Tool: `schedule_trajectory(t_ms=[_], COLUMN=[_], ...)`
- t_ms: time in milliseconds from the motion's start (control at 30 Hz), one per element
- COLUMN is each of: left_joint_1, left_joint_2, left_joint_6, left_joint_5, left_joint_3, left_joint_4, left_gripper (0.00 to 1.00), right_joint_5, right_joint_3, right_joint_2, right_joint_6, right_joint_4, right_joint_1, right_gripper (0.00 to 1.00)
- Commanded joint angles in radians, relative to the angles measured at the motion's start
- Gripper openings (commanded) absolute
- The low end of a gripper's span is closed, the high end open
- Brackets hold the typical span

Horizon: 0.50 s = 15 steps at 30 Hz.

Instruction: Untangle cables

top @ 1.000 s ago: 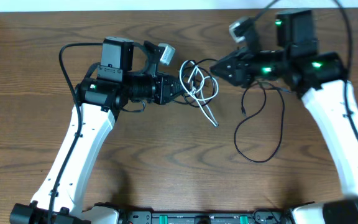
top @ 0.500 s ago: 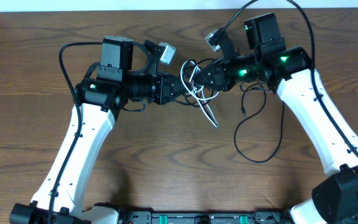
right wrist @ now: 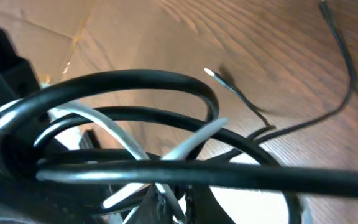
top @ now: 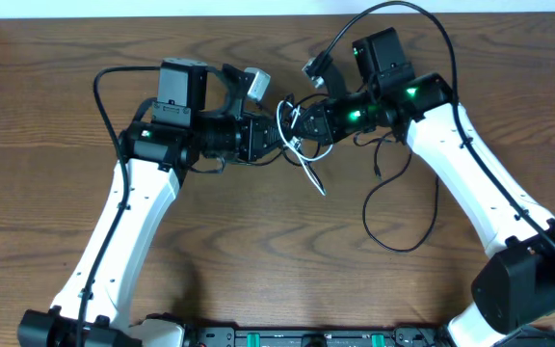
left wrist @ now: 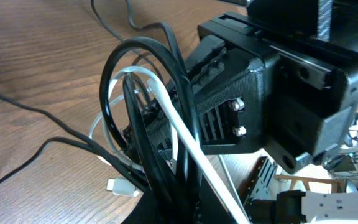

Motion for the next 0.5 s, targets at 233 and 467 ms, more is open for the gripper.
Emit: schedule_trajectory(t_ms=[233,467], left_joint_1=[0.0,0.0], left_joint_2=[-0.029,-0.029], left_joint_6=[0.026,0.012], left_joint_5=[0.046,0.023], left_joint_3=[0.009,0.009], left_joint_4=[-0.001,-0.001], left_gripper=[0.08,0.08], right_joint_5=[0.832,0.787], right_joint_3=[-0.006,-0.006], right_joint_2=[0.022,0.022], right_joint_6=[0.18,0.16], right_joint_4=[-0.148,-0.147], right_joint_1=[-0.039,-0.054], right_gripper=[0.01,0.01])
